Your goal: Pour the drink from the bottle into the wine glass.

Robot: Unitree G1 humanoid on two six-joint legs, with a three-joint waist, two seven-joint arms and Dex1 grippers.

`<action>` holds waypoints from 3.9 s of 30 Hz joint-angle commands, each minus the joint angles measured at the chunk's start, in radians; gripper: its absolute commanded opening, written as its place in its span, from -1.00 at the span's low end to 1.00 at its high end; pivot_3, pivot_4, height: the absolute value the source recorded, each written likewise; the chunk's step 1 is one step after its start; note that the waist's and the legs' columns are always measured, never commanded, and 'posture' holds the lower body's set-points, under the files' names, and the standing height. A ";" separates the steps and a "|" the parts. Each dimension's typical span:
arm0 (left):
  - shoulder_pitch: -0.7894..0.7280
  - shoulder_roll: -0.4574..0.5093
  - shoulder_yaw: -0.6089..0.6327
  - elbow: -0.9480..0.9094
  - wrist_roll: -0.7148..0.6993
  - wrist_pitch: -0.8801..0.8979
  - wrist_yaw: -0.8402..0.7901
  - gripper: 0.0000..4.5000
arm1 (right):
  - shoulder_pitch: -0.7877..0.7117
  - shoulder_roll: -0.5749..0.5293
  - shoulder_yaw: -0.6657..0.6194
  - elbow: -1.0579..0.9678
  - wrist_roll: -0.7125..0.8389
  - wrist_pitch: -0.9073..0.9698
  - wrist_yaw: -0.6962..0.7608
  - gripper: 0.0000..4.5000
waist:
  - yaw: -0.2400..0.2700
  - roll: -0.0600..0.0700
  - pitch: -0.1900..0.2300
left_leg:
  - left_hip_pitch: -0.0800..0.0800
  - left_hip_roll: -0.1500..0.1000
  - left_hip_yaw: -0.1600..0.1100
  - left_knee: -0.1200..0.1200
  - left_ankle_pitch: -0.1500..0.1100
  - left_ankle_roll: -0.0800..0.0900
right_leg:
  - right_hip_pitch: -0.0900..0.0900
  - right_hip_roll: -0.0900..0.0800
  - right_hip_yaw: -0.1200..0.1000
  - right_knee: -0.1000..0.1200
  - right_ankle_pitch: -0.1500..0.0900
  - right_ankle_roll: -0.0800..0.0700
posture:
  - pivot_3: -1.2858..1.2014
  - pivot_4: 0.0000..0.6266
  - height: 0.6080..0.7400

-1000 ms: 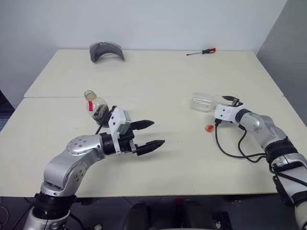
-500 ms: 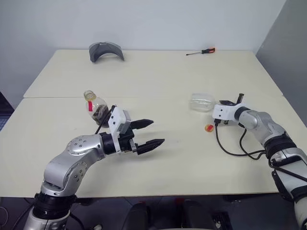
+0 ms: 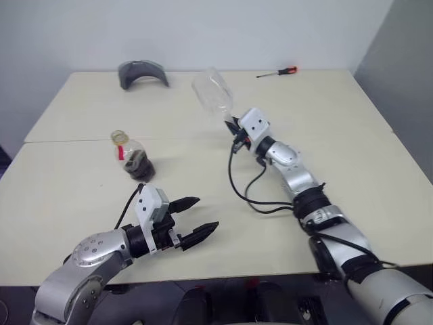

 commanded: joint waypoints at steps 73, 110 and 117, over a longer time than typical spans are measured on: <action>0.099 -0.154 0.097 -0.174 0.130 -0.098 0.350 1.00 | 0.265 -0.005 0.050 -0.197 -0.005 0.173 0.034 0.99 | -0.002 0.002 -0.012 | 0.018 -0.001 0.002 -0.014 -0.002 0.003 | 0.012 0.000 0.001 -0.003 -0.003 -0.005 | 0.03 -0.52 1.00; -0.131 -0.259 0.133 0.288 0.431 -0.330 0.505 1.00 | 0.659 -0.545 -0.065 -1.270 0.710 0.864 0.356 0.99 | 0.017 -0.011 0.002 | 0.017 -0.001 -0.001 -0.015 -0.002 0.003 | 0.013 0.001 -0.001 -0.006 -0.004 -0.003 | 0.03 -0.52 1.00; -0.195 -0.234 0.119 0.438 0.386 -0.408 0.368 1.00 | 0.658 -0.543 -0.054 -1.270 0.688 0.848 0.323 0.99 | 0.024 -0.011 0.002 | 0.016 -0.001 -0.001 -0.015 -0.002 0.003 | 0.013 0.001 -0.001 -0.006 -0.004 -0.004 | 0.03 -0.52 1.00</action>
